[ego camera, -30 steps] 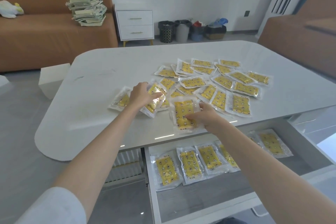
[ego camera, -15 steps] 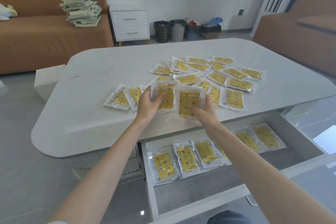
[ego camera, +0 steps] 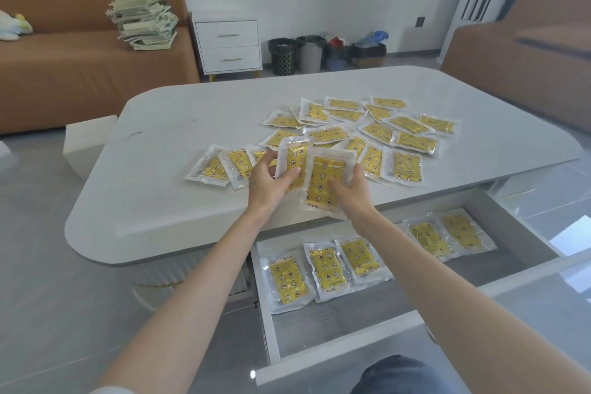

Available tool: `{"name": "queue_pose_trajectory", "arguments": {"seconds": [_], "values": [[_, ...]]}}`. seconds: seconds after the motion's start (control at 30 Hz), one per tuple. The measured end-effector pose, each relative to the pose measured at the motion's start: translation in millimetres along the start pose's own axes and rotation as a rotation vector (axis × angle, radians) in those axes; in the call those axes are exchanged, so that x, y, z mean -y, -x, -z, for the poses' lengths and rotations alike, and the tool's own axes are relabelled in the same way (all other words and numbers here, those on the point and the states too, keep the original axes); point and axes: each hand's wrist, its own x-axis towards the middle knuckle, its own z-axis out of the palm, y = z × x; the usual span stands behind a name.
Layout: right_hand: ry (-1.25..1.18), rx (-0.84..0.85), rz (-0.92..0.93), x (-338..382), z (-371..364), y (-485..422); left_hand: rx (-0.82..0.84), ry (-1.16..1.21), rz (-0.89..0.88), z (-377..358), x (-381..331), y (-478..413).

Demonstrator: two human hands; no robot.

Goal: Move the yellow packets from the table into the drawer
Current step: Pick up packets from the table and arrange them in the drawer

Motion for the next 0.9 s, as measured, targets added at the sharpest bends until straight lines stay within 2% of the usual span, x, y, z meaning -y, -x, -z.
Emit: {"name": "queue_pose_trajectory", "arguments": {"seconds": [0.17,0.3,0.4,0.53,0.7,0.8,0.9], "values": [[-0.024,0.064,-0.02,-2,25,6,0.038,0.049,0.057,6,-3,5],[-0.048,0.1,-0.127,-6,51,8,0.09,0.095,0.131,5,-6,17],[-0.021,0.179,-0.214,-9,70,16,0.197,0.125,0.181,5,-7,35],[0.107,0.255,-0.313,-9,86,36,0.39,0.129,0.295,12,0,58],[0.361,0.513,-0.537,-10,86,55,0.559,0.048,0.43,12,24,79],[0.452,0.496,-0.607,-17,74,55,0.622,0.009,0.53,9,46,86],[0.46,0.411,-0.59,-32,63,44,0.52,-0.064,0.591,4,72,84]]}}
